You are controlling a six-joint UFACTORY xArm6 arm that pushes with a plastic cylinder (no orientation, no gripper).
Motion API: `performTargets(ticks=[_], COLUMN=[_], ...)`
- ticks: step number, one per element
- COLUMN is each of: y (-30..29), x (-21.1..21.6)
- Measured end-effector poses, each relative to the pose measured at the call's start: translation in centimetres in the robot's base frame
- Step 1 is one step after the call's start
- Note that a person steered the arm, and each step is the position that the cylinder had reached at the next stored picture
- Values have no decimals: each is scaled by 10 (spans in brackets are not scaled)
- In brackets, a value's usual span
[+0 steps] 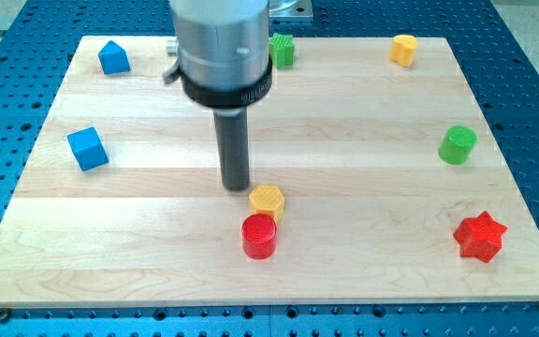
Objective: Move the hexagon towards the bottom left corner of the board
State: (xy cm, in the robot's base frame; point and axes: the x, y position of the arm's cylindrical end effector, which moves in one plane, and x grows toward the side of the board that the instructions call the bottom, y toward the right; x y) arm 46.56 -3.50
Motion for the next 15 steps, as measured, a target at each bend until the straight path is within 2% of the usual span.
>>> performTargets(ticks=[1, 2, 3, 4, 6, 7, 8, 10, 15], y=[39, 99, 69, 30, -146, -78, -79, -162, -160], x=[-23, 0, 53, 57, 69, 65, 100, 105, 105])
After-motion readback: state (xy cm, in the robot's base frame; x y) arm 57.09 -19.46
